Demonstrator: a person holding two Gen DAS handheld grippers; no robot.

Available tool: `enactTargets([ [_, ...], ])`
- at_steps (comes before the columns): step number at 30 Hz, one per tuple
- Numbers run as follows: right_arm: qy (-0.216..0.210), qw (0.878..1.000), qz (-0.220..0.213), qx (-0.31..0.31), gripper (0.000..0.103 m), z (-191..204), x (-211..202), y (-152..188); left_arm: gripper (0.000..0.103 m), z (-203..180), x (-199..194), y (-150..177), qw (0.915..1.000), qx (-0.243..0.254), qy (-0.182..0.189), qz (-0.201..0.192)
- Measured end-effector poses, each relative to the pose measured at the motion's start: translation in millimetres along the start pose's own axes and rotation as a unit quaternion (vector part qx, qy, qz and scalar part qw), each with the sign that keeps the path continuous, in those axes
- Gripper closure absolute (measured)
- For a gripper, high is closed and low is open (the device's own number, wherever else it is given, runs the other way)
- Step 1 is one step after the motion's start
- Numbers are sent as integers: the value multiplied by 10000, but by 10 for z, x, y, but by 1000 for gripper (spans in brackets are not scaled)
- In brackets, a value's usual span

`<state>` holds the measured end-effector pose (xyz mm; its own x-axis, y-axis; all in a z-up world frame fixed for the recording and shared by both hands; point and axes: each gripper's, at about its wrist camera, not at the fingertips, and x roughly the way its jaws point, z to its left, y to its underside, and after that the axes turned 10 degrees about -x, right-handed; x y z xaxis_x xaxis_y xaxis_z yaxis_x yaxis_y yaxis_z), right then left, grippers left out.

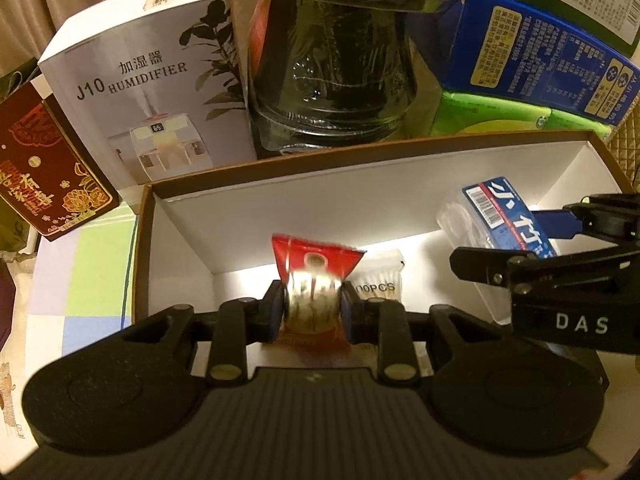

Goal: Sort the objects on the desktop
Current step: 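Lower the candy and toothpick box into the box and open both tools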

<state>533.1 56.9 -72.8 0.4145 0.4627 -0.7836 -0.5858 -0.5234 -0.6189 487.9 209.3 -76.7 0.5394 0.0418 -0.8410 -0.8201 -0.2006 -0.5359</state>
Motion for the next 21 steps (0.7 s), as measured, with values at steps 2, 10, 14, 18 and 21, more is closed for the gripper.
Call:
enactTargets([
  [2, 1, 10000, 4, 8, 48, -5, 4, 5, 66, -8, -16, 1, 10000, 13, -15, -52],
  [10, 2, 10000, 9, 4, 48, -8, 7, 11, 59, -17, -88, -13, 9998, 23, -3, -180],
  [14, -4, 10000, 25, 5, 48, -7, 12, 20, 59, -15, -95, -13, 9998, 19, -4, -181],
  [18, -19, 10000, 42, 36, 48, -10, 32, 21, 59, -17, -107, -6, 9998, 21, -6, -174],
  [21, -27, 10000, 47, 74, 48, -16, 53, 17, 59, -24, -128, 3, 9998, 4, 4, -179],
])
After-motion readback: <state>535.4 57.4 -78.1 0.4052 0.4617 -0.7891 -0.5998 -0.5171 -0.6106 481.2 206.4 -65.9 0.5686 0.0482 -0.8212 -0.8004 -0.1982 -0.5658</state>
